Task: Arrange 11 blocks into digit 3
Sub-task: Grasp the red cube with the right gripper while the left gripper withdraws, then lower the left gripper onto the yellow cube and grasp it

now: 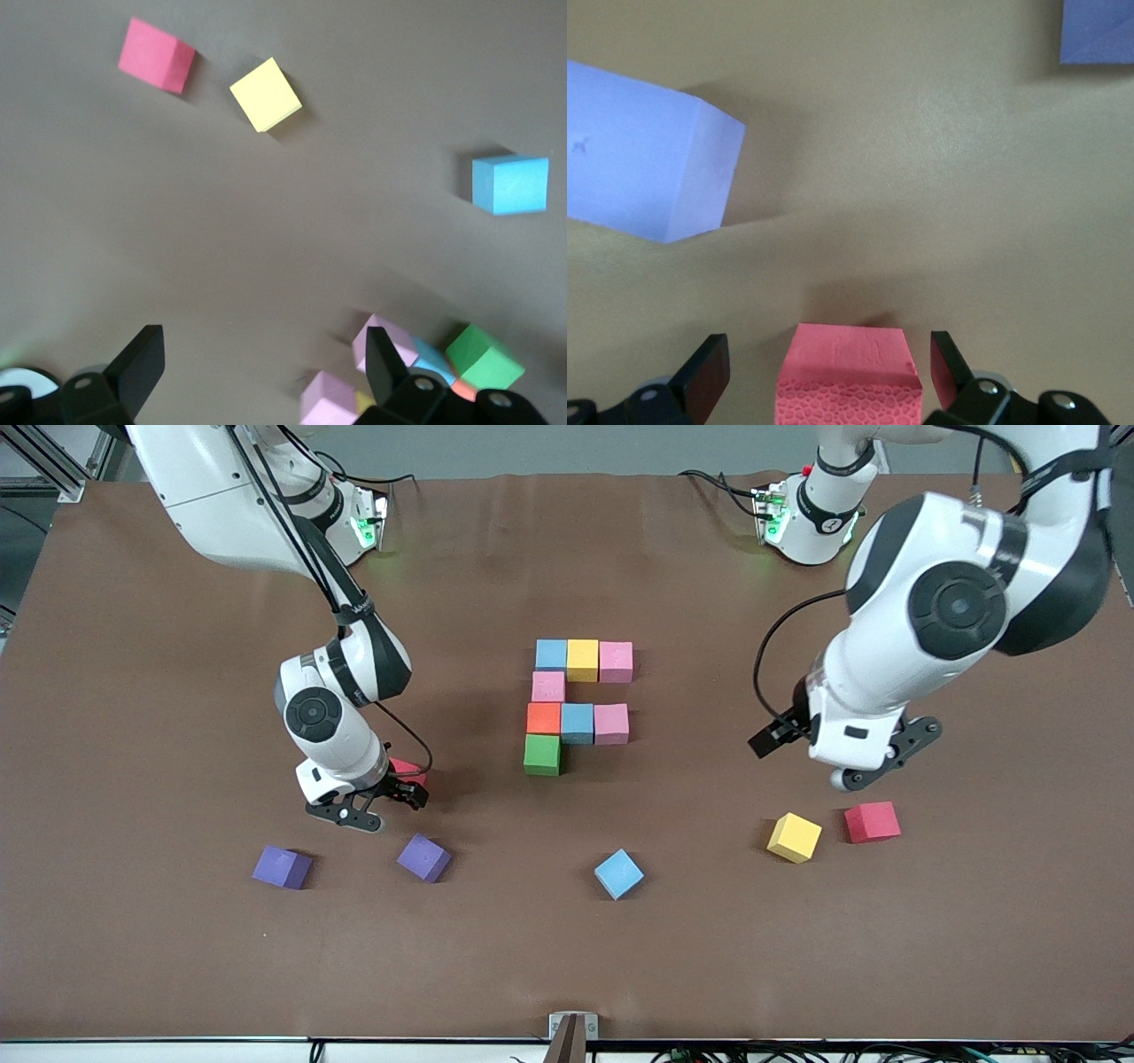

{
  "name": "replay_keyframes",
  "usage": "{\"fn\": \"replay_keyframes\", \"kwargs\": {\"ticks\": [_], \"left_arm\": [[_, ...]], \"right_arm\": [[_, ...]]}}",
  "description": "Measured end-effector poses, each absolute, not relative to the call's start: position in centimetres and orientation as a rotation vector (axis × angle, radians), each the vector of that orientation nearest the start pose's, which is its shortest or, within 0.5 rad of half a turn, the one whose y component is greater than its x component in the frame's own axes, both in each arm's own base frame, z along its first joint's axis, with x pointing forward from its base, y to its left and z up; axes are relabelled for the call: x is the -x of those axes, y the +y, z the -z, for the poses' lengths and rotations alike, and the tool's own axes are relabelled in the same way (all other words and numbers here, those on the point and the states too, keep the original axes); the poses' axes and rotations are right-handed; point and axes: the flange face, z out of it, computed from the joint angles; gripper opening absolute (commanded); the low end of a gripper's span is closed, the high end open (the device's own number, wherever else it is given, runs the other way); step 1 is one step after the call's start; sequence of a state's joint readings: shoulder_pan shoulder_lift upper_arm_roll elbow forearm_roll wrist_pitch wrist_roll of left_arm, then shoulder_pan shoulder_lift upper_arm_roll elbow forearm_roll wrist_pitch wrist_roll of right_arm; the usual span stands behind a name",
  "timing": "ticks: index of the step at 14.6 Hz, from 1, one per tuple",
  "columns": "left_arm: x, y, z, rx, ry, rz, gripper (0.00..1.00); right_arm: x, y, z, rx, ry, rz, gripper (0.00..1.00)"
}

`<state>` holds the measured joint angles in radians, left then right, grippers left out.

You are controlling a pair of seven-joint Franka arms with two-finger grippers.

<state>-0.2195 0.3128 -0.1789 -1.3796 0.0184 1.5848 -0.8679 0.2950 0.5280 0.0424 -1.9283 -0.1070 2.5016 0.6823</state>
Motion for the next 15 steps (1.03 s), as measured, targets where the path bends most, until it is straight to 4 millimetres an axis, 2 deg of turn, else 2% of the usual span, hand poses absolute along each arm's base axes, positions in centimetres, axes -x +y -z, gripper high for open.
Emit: {"fn": "replay_keyframes", "kwargs": {"ticks": [4, 8, 11, 13, 15], "left_arm": [[-59.2, -18.4, -58.1, 3.089, -0.524, -0.094, 1.0], [-57.6, -15.3, -60.7, 3.098, -0.322, -0.131, 1.0], [-57.7, -12.0, -59.9, 3.096, -0.244, -0.185, 1.0], [-58.5, -11.6, -57.8, 3.091, -0.236, -0.224, 1.0], [-60.2, -12.2, -54.3, 3.096, -0.222, -0.243, 1.0]], "right_arm": [[-58.8, 20.6, -20.9, 3.138, 0.42, 0.069, 1.0], [-58.4, 20.5, -20.5, 3.143, 0.419, 0.055, 1.0], [-58.4, 20.5, -20.4, 3.143, 0.418, 0.054, 1.0], [-58.3, 20.5, -20.4, 3.144, 0.419, 0.053, 0.97], [-58.3, 20.5, -20.4, 3.143, 0.421, 0.052, 0.89]]}}
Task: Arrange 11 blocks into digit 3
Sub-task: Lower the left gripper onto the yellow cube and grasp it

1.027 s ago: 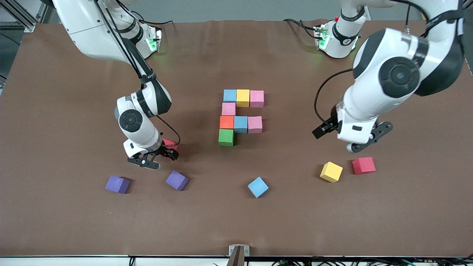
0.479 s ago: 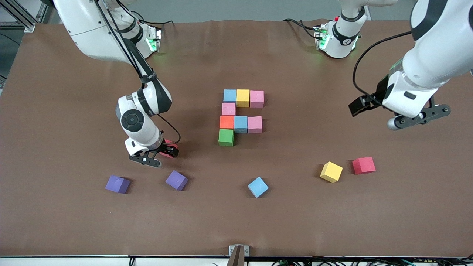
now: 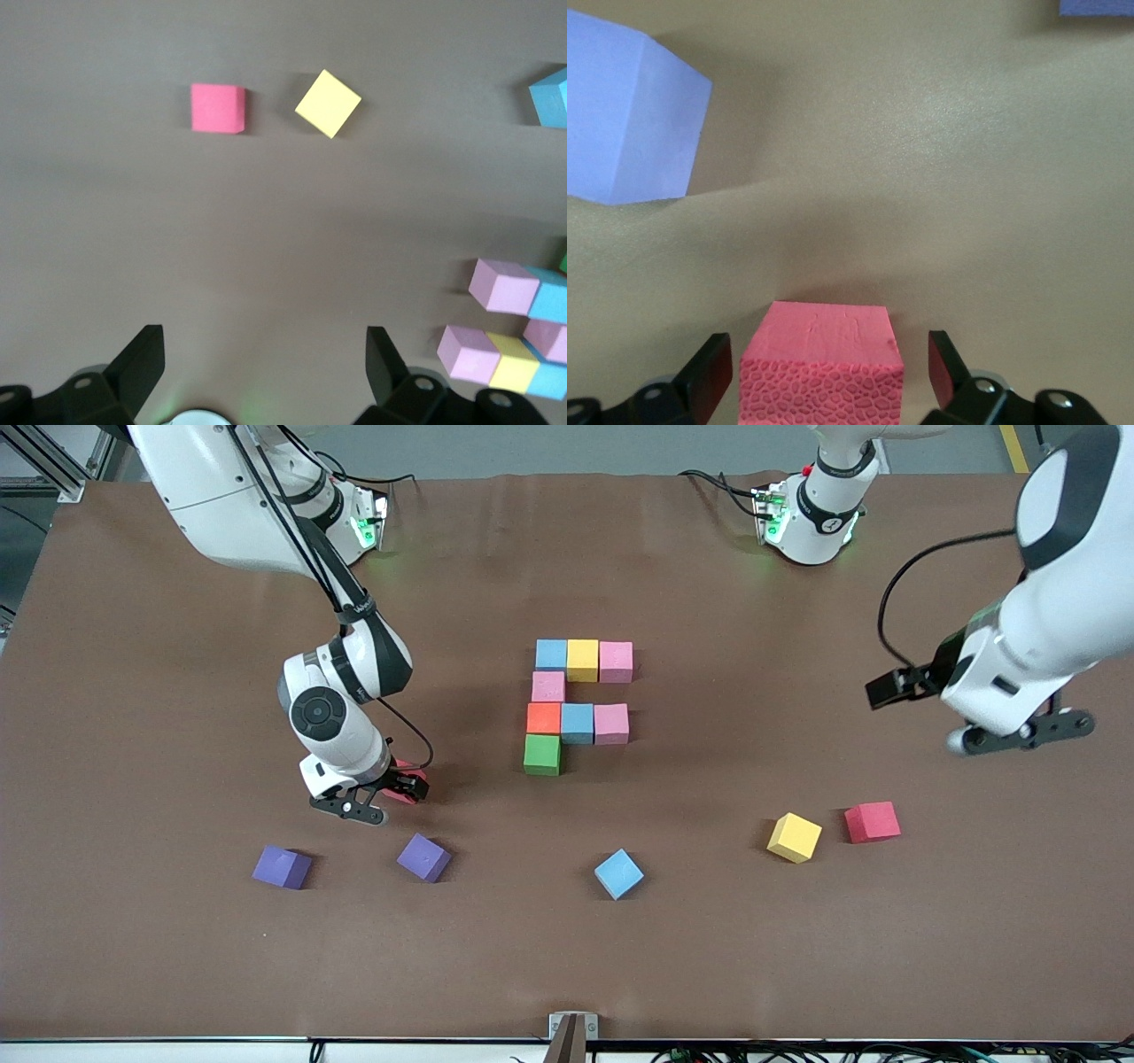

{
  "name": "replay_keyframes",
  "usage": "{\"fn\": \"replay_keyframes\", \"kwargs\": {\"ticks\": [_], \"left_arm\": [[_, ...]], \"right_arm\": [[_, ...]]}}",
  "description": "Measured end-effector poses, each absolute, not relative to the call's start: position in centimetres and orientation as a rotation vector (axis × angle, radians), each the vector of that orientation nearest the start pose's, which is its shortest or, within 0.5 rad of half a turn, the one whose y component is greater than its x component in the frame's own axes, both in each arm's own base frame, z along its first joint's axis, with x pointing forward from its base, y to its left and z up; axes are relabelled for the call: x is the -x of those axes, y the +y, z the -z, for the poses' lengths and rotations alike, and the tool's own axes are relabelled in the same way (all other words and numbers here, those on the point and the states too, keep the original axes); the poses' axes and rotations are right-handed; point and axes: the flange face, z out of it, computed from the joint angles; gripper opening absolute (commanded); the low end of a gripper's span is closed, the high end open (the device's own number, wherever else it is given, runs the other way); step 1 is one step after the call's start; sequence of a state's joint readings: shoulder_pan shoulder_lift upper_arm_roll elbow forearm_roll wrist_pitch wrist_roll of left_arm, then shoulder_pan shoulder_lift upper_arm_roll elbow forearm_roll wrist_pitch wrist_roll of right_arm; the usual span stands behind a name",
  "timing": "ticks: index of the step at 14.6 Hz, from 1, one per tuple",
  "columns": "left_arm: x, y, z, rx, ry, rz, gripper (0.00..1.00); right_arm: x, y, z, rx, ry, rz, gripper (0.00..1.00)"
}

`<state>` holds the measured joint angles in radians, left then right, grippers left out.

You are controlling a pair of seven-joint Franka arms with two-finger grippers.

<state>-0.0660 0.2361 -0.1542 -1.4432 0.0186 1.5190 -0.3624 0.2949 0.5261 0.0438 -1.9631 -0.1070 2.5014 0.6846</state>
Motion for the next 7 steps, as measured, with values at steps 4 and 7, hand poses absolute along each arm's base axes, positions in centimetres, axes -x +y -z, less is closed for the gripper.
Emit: {"fn": "replay_keyframes", "kwargs": {"ticks": [4, 7], "left_arm": [[-64.2, -14.4, -45.1, 3.125, -0.115, -0.262, 1.0], [-66.0, -15.1, -40.1, 3.151, 0.07, -0.256, 1.0]], "right_arm": [[-58.1, 20.6, -20.3, 3.145, 0.42, 0.045, 0.44], [-58.0, 20.6, -20.3, 3.146, 0.417, 0.043, 0.12]]}}
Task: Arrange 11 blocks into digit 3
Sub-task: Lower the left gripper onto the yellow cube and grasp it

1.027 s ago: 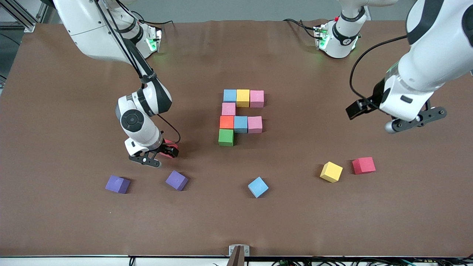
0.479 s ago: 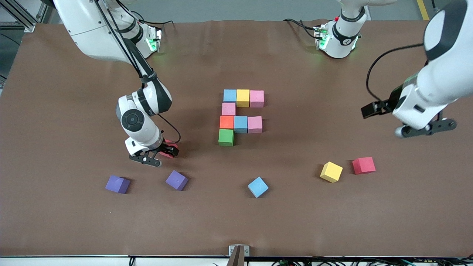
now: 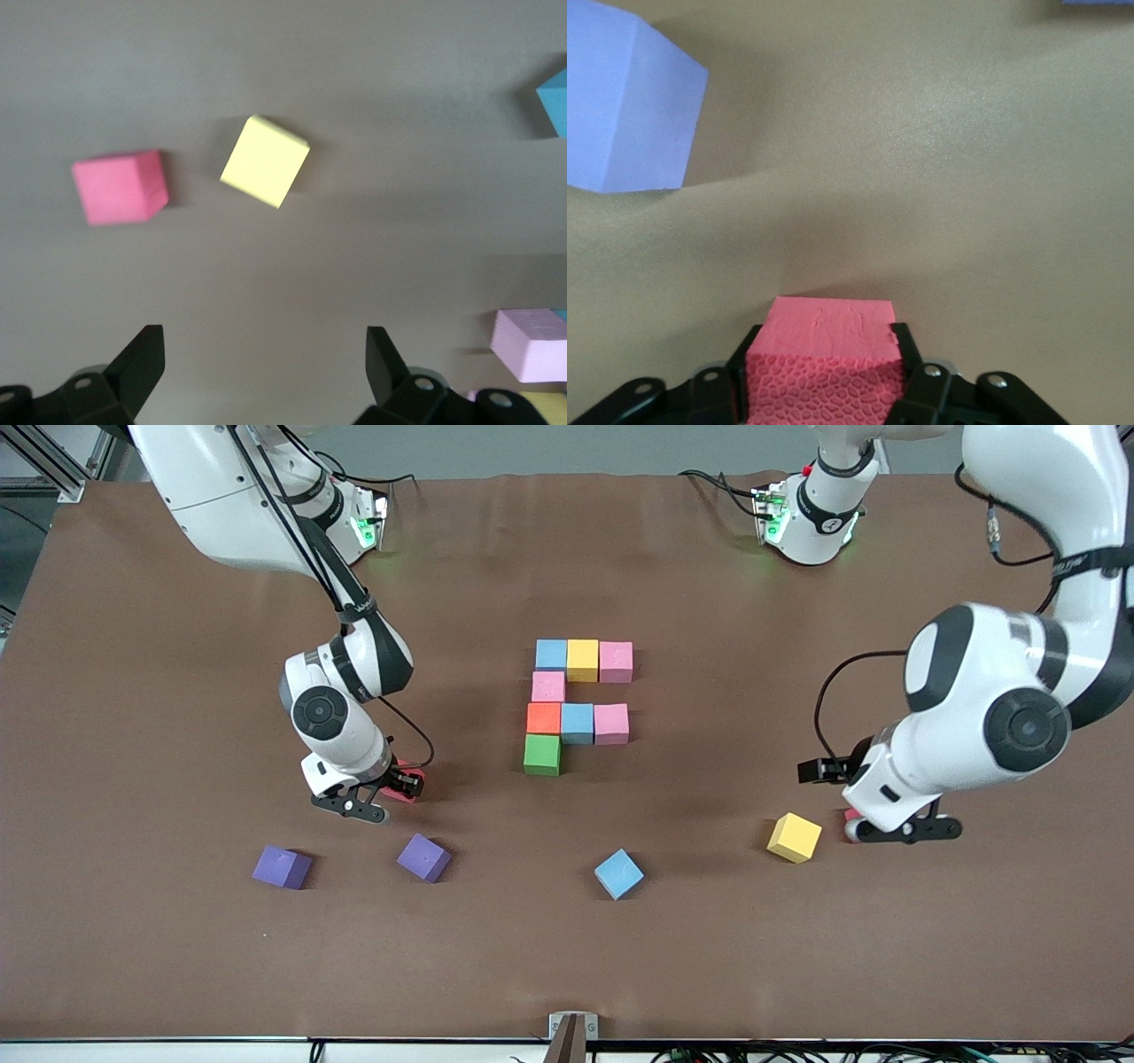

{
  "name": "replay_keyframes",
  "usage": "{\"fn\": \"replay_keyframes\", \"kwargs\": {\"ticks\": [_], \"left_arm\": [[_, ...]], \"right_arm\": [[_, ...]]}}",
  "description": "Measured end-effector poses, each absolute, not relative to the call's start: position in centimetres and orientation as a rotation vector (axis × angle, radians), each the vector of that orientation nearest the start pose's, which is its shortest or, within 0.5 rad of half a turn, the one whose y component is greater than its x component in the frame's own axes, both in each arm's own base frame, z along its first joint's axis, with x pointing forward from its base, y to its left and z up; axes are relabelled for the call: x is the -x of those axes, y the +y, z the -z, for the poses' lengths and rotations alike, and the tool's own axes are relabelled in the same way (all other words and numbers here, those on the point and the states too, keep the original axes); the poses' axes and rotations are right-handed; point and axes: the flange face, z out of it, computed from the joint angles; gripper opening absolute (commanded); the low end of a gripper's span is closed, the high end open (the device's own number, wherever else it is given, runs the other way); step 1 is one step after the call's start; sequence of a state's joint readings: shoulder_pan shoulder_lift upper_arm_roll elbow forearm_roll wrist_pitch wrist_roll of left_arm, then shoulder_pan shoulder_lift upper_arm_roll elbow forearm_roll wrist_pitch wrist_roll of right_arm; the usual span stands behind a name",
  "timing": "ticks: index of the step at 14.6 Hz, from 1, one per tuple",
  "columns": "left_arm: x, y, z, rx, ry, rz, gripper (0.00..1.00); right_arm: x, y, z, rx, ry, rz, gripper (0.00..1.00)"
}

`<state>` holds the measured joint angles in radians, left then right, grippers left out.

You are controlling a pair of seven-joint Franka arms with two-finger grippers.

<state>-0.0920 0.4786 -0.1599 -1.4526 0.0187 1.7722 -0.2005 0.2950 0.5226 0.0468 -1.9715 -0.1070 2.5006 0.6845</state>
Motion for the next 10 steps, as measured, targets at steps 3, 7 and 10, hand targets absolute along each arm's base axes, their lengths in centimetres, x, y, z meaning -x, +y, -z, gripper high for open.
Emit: {"fn": "replay_keyframes", "kwargs": {"ticks": [3, 7, 10], "left_arm": [[-67.4, -15.2, -36.8, 3.167, 0.303, -0.203, 1.0], [-69.0, -14.3, -32.8, 3.124, 0.595, -0.122, 1.0], [-69.9, -12.4, -30.7, 3.049, 0.744, -0.108, 0.99]], "right_arm": [[-57.9, 21.1, -20.5, 3.145, 0.403, 0.04, 0.0], [-58.4, 25.0, -23.4, 3.145, 0.318, 0.064, 0.0], [-58.5, 29.7, -26.6, 3.148, 0.211, 0.09, 0.0]]}}
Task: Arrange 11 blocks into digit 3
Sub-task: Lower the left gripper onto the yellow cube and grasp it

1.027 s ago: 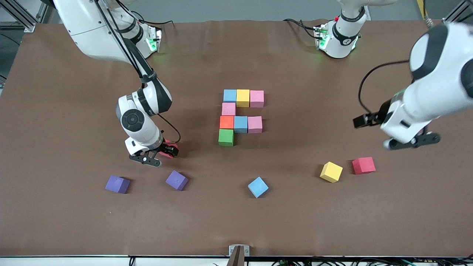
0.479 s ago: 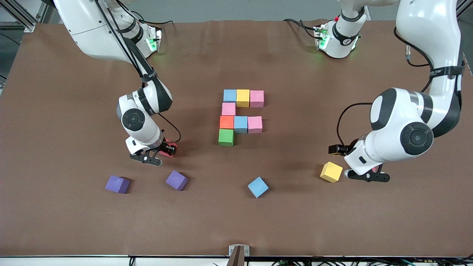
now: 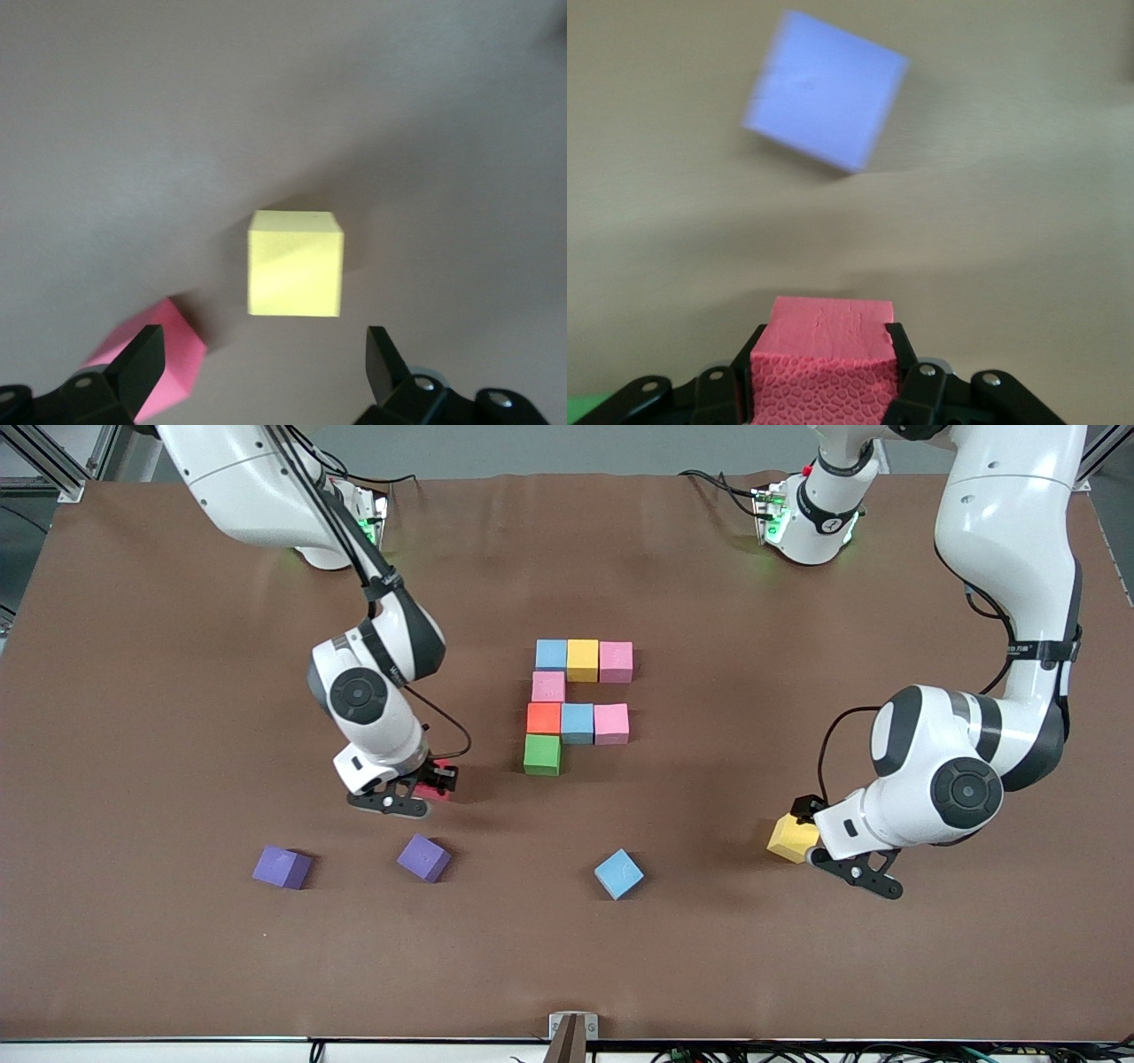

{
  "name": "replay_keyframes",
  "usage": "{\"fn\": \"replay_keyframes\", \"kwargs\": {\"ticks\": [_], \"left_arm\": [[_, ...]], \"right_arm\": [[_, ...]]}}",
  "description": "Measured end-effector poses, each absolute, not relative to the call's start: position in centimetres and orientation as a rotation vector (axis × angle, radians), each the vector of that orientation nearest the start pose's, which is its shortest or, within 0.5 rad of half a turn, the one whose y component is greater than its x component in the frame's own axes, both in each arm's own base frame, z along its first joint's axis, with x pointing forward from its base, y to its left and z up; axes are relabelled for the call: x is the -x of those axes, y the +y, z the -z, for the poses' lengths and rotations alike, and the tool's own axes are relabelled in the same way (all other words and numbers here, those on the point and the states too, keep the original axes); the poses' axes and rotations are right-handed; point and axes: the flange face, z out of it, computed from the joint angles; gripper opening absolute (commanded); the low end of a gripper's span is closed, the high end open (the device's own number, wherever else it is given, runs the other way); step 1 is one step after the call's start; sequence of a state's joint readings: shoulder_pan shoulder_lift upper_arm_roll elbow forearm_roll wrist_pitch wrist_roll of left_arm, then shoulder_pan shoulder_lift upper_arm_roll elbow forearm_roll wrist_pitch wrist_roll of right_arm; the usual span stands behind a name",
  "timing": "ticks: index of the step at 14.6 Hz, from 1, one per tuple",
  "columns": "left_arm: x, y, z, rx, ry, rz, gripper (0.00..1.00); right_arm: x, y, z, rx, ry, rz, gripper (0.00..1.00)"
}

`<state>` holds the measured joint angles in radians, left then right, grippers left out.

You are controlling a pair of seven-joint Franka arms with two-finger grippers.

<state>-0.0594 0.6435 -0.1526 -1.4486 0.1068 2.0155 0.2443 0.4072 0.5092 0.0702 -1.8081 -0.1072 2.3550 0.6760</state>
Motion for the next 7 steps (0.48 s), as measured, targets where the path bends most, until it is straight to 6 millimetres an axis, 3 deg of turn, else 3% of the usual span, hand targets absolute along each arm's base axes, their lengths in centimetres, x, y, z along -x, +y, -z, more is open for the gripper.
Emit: {"fn": "replay_keyframes", "kwargs": {"ticks": [3, 7], "left_arm": [[-70.3, -12.0, -29.5, 3.031, 0.819, -0.084, 0.97], [-70.4, -12.5, -27.9, 3.021, 0.909, -0.072, 0.95]], "right_arm": [[-58.8, 33.1, -28.5, 3.161, 0.146, 0.075, 0.0], [-59.9, 37.3, -27.8, 3.137, 0.088, 0.091, 0.0]]}}
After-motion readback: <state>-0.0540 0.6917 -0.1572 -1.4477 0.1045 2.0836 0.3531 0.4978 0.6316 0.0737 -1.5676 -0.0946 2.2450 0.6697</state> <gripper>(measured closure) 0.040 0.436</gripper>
